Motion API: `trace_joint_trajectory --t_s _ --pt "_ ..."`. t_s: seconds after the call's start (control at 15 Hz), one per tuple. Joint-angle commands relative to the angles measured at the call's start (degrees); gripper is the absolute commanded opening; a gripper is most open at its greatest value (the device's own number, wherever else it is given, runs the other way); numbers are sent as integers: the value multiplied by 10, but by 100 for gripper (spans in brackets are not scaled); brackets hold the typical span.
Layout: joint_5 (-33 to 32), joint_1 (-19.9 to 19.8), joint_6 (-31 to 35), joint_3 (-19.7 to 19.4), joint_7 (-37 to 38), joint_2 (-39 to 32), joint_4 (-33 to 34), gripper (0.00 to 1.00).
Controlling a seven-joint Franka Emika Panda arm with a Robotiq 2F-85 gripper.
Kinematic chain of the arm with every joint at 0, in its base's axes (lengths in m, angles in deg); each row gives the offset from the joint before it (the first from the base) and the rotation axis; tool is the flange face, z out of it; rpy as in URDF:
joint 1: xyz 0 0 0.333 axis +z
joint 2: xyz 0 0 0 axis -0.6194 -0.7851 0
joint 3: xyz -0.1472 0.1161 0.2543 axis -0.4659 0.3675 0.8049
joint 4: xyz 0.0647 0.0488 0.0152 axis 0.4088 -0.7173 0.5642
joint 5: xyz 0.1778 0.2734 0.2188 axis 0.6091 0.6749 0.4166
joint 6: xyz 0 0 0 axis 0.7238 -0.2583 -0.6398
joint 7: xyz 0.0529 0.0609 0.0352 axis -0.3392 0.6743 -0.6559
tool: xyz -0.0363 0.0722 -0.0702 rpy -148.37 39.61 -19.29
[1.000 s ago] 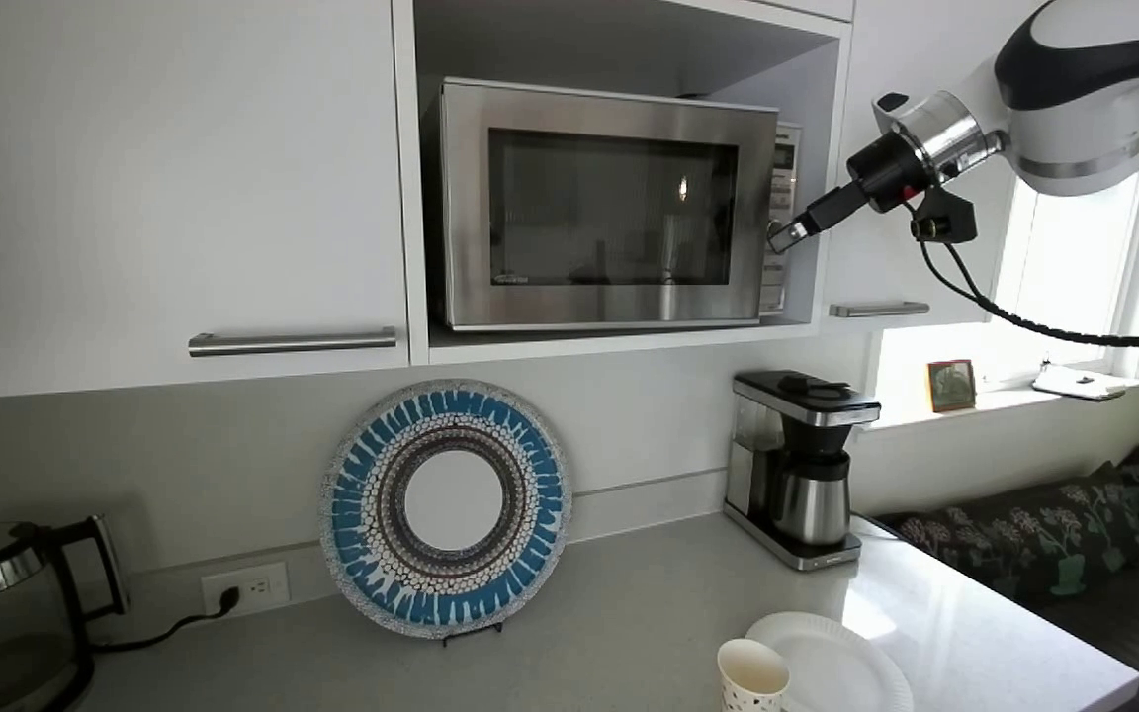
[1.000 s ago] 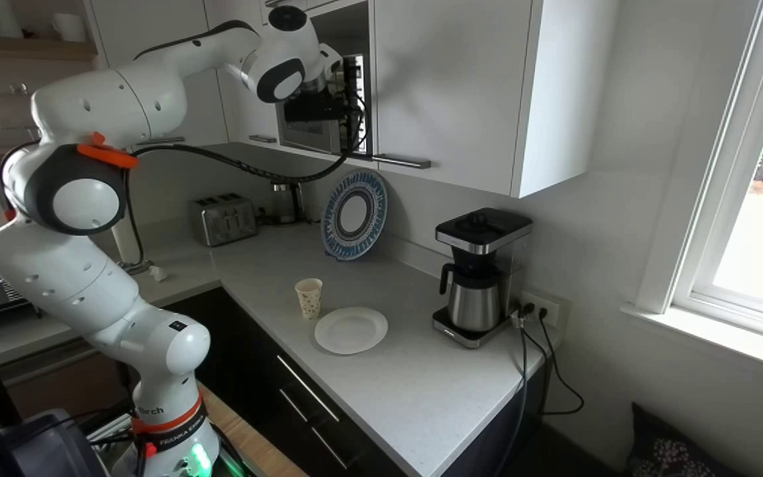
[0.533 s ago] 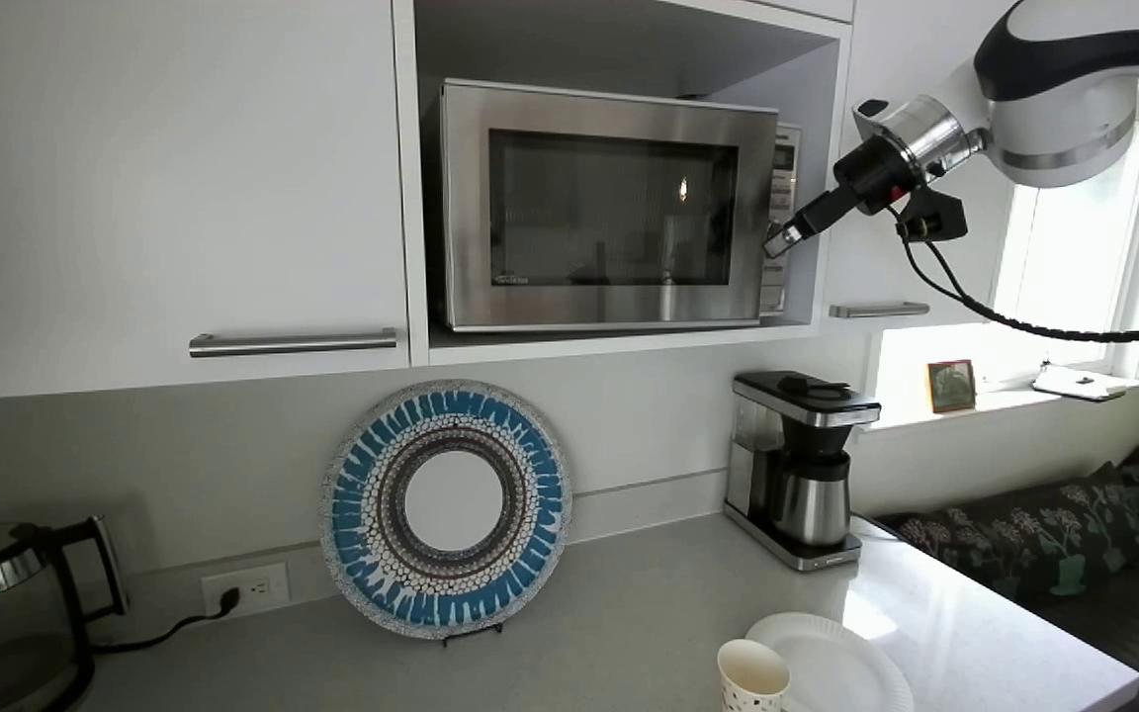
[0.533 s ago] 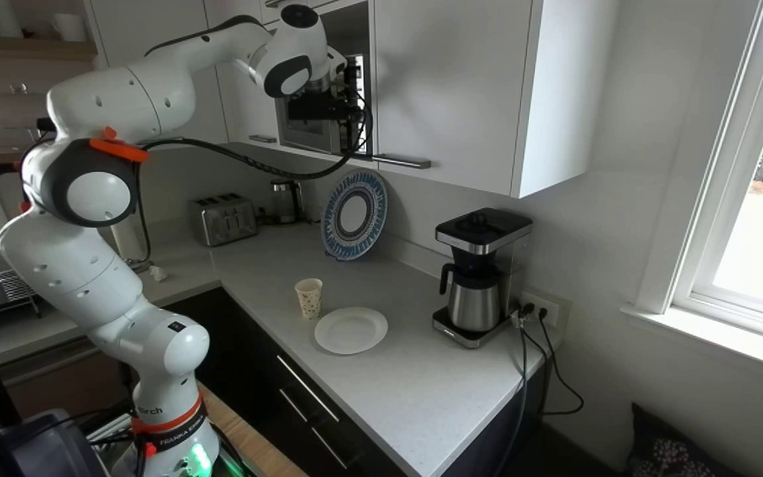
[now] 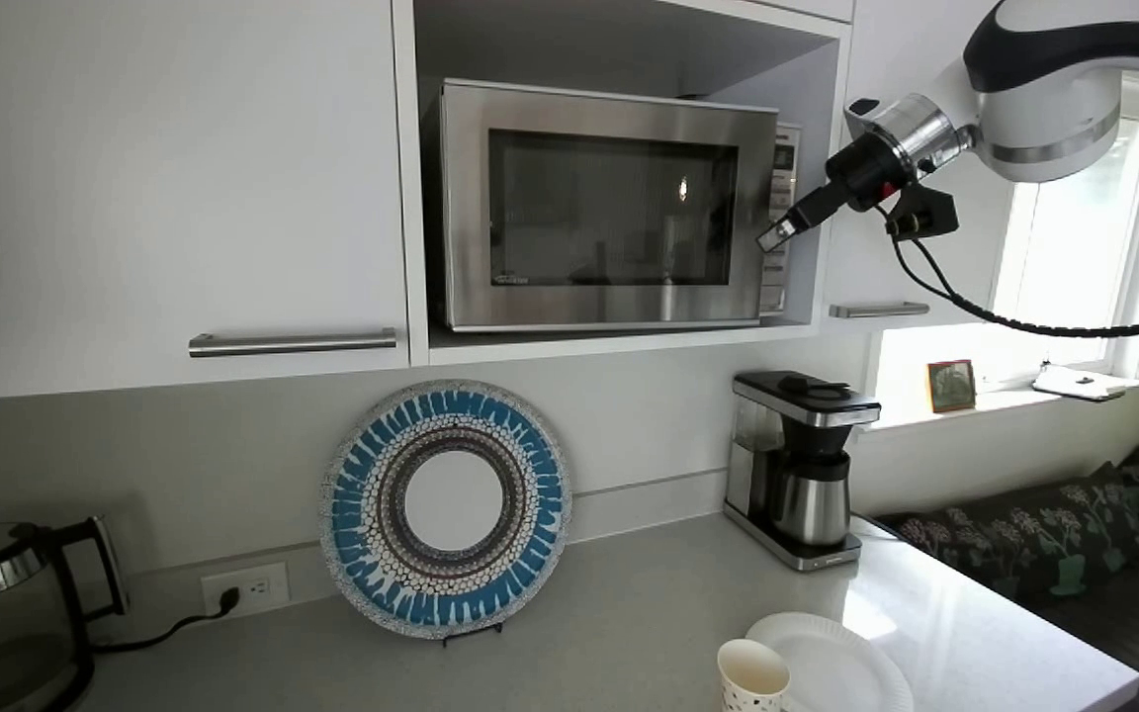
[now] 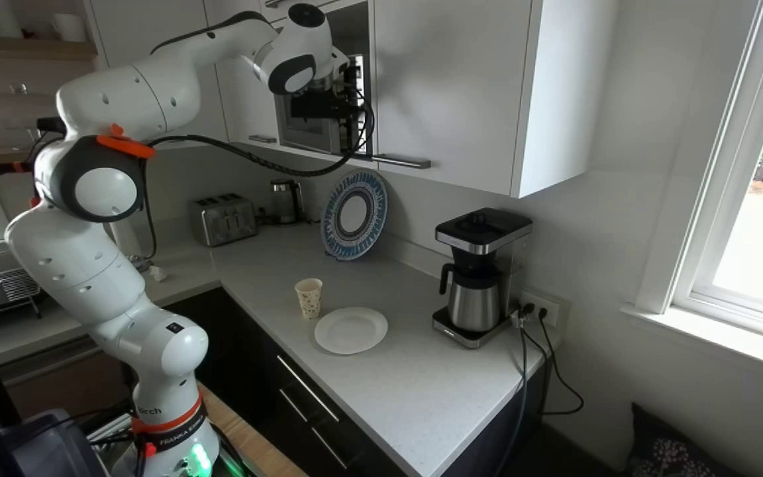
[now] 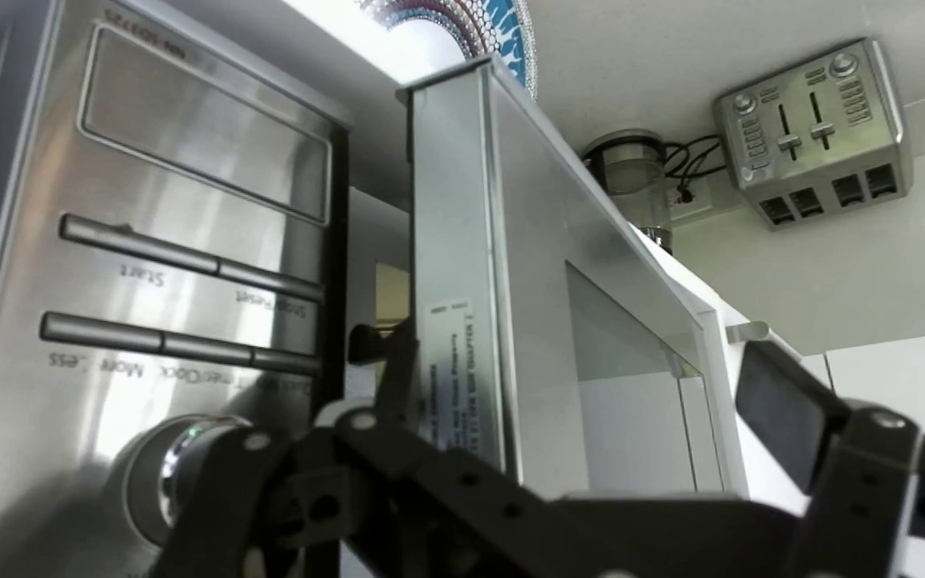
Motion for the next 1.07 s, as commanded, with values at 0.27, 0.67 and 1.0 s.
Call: trace_joint_trajectory --t_s 0.27,0.67,1.0 --pt "23 -33 -34 21 -23 -13 18 100" --pt "30 -42 -6 30 -52 -15 11 100" --pt "22 -52 6 37 -58 -19 14 100"
